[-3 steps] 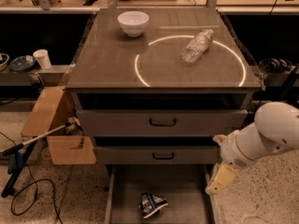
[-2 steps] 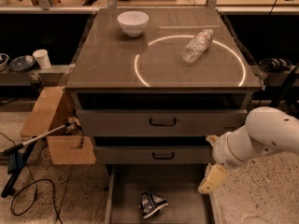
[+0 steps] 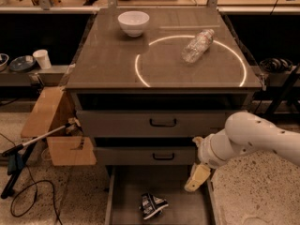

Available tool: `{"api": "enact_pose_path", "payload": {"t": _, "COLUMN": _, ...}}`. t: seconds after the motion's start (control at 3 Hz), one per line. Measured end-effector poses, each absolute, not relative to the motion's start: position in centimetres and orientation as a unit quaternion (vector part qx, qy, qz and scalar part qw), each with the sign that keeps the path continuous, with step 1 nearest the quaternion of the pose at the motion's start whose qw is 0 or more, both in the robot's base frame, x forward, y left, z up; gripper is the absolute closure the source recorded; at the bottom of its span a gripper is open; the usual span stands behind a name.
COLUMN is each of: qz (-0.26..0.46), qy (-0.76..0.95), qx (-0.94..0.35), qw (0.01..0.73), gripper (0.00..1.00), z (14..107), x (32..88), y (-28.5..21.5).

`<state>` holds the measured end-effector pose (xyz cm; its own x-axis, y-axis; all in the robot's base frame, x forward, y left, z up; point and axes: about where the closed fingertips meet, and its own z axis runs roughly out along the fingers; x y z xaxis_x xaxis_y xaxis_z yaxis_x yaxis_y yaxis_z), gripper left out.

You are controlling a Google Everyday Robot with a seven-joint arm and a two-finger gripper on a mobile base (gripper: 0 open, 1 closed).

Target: Pick blue chip bag from bottom drawer and place on counter

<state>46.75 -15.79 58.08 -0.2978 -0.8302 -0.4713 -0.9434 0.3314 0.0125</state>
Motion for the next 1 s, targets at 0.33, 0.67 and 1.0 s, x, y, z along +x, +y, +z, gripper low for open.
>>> {"api": "enact_pose_path", "payload": {"t": 0.33, "qz": 0.155, "qy": 0.798, "qx": -0.556, "qw": 0.174, "gripper": 0.00, "z": 55.7, "x": 46.7, "y": -15.6}}
{"api": "enact_pose_path", "payload": {"t": 0.67, "qz": 0.169, "qy": 0.806, "qx": -0.547, "qw": 0.151, "gripper": 0.00, "z": 53.7, "x": 46.5, "y": -15.6}}
{"api": "enact_pose_path", "payload": {"t": 1.0, "qz": 0.179, "qy": 0.821, "qx": -0.528, "qw": 0.119, "gripper": 0.00, "z": 49.7, "x": 45.8, "y": -16.2}}
